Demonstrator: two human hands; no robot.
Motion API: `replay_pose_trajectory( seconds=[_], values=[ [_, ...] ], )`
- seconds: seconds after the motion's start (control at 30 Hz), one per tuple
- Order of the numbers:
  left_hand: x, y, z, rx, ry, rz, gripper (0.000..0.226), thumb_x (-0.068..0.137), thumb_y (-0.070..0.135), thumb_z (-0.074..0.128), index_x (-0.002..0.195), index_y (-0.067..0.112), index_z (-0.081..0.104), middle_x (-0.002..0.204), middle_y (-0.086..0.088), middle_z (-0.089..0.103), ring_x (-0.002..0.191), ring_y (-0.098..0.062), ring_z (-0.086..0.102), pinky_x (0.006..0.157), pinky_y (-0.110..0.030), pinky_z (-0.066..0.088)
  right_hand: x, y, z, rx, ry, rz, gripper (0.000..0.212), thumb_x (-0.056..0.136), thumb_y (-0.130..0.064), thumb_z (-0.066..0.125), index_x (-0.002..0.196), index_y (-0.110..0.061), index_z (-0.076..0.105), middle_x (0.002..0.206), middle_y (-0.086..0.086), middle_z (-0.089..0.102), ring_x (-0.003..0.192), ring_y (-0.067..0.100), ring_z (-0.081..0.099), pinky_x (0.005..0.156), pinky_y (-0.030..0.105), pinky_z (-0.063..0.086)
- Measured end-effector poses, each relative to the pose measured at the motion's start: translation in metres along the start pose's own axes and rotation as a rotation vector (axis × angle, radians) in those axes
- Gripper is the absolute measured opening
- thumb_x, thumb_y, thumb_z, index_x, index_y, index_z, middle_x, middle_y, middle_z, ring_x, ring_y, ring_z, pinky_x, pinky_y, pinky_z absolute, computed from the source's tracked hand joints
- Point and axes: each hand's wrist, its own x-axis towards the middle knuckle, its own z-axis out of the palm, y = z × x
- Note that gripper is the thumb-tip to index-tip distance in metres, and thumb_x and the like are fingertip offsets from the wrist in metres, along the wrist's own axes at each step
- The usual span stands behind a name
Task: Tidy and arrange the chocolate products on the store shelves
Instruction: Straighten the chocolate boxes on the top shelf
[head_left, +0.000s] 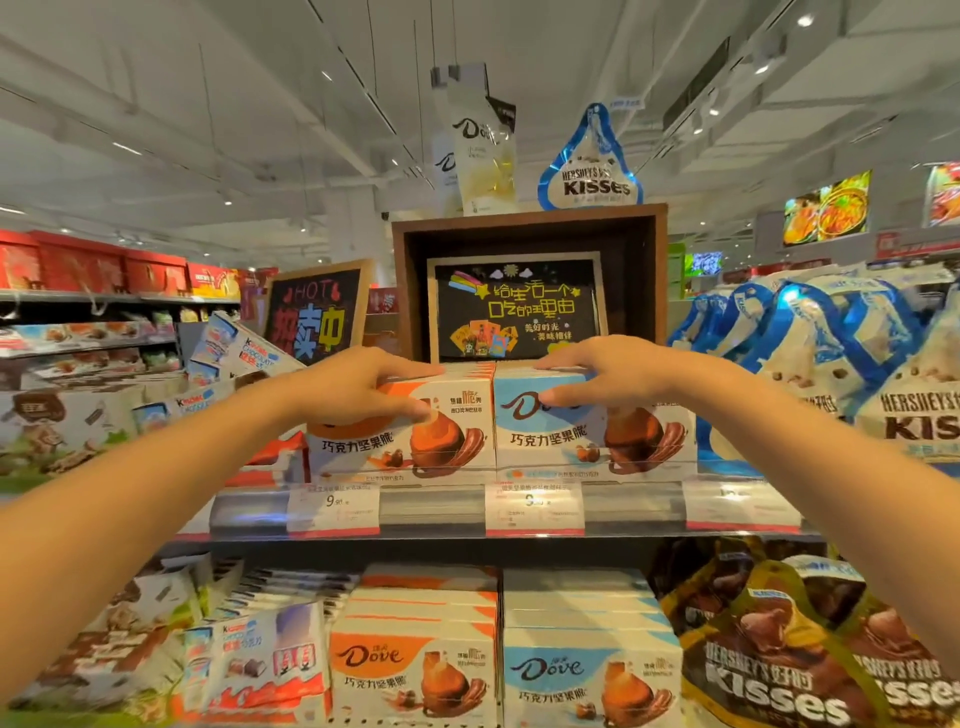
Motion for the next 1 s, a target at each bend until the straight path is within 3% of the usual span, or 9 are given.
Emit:
replay_pose_trajectory(
  seconds=[0.13, 0.23, 0.37, 0.53, 0.6, 0.7, 0.83, 0.93, 1.0],
  values=[
    [0.001, 0.004, 0.004, 0.067, 0.070, 0.003, 0.051, 0.087, 0.040, 0.057, 0.135, 0.041, 0.039, 0.107, 0.023, 0.055, 0.092, 0.006, 0.054, 0.073, -0.013, 0.045, -0.001, 0.000, 0.004, -0.037, 0.028, -0.002, 0.057, 0.086, -0.054, 0.051, 0.139, -0.036, 0.041, 0.128, -0.012, 0.057, 0.107, 0.009, 0.052, 0.082, 0.027, 0.047],
    [0.002, 0.005, 0.010, 0.069, 0.101, 0.013, 0.051, 0.086, 0.041, 0.058, 0.135, 0.038, 0.041, 0.109, 0.018, 0.059, 0.095, 0.000, 0.057, 0.078, -0.019, 0.050, -0.004, -0.002, 0.008, -0.085, 0.061, -0.015, 0.053, 0.086, -0.057, 0.048, 0.137, -0.043, 0.039, 0.119, -0.016, 0.060, 0.101, 0.010, 0.056, 0.080, 0.034, 0.053],
    [-0.004, 0.008, 0.008, 0.057, 0.078, 0.019, 0.050, 0.088, 0.041, 0.056, 0.135, 0.041, 0.039, 0.111, 0.019, 0.057, 0.101, -0.001, 0.056, 0.084, -0.025, 0.051, -0.001, -0.004, 0.007, -0.095, 0.013, 0.004, 0.055, 0.085, -0.060, 0.046, 0.137, -0.041, 0.039, 0.118, -0.016, 0.059, 0.098, 0.009, 0.054, 0.080, 0.031, 0.052],
    [-0.013, 0.005, -0.001, 0.070, 0.135, 0.065, 0.045, 0.087, 0.041, 0.058, 0.130, 0.032, 0.049, 0.117, 0.017, 0.054, 0.103, 0.003, 0.050, 0.082, -0.013, 0.041, 0.009, -0.024, 0.006, -0.119, 0.018, 0.036, 0.081, 0.074, -0.075, 0.027, 0.138, -0.027, 0.041, 0.136, 0.003, 0.050, 0.121, 0.022, 0.048, 0.101, 0.042, 0.041],
    [-0.020, -0.007, -0.012, 0.115, 0.205, 0.061, 0.045, 0.084, 0.041, 0.061, 0.126, 0.026, 0.054, 0.124, 0.009, 0.055, 0.110, -0.003, 0.048, 0.089, -0.019, 0.039, 0.015, -0.039, 0.008, -0.102, 0.120, 0.014, 0.076, 0.080, -0.072, 0.028, 0.142, -0.027, 0.032, 0.145, 0.007, 0.039, 0.131, 0.025, 0.039, 0.106, 0.045, 0.034],
    [-0.036, -0.032, -0.033, 0.162, 0.274, 0.033, 0.048, 0.081, 0.040, 0.065, 0.124, 0.022, 0.056, 0.129, 0.005, 0.054, 0.116, -0.007, 0.047, 0.095, -0.025, 0.039, 0.031, -0.066, 0.010, -0.040, 0.261, -0.094, 0.071, 0.083, -0.067, 0.031, 0.137, -0.022, 0.040, 0.137, 0.005, 0.046, 0.124, 0.023, 0.045, 0.102, 0.044, 0.039],
    [-0.059, -0.069, -0.056, 0.159, 0.356, -0.022, 0.053, 0.070, 0.050, 0.072, 0.114, 0.023, 0.060, 0.115, 0.007, 0.057, 0.104, -0.008, 0.052, 0.088, -0.024, 0.043, 0.056, -0.106, 0.019, 0.005, 0.318, -0.202, 0.049, 0.090, -0.047, 0.048, 0.130, -0.018, 0.049, 0.130, 0.002, 0.052, 0.116, 0.018, 0.051, 0.096, 0.038, 0.044],
    [-0.075, -0.097, -0.068, 0.213, 0.279, -0.033, 0.050, 0.065, 0.051, 0.075, 0.106, 0.026, 0.060, 0.109, 0.009, 0.057, 0.102, -0.008, 0.052, 0.079, -0.018, 0.041, 0.078, -0.143, 0.029, 0.026, 0.315, -0.230, 0.042, 0.091, -0.035, 0.055, 0.127, -0.015, 0.053, 0.125, 0.002, 0.057, 0.112, 0.017, 0.053, 0.094, 0.038, 0.046],
    [-0.084, -0.117, -0.074, 0.249, 0.206, -0.043, 0.047, 0.064, 0.044, 0.078, 0.104, 0.025, 0.060, 0.110, 0.010, 0.055, 0.102, -0.007, 0.050, 0.082, -0.020, 0.038, 0.093, -0.167, 0.036, 0.036, 0.299, -0.239, 0.041, 0.090, -0.032, 0.056, 0.128, -0.015, 0.053, 0.124, 0.002, 0.057, 0.110, 0.016, 0.055, 0.093, 0.036, 0.046]
  ],
)
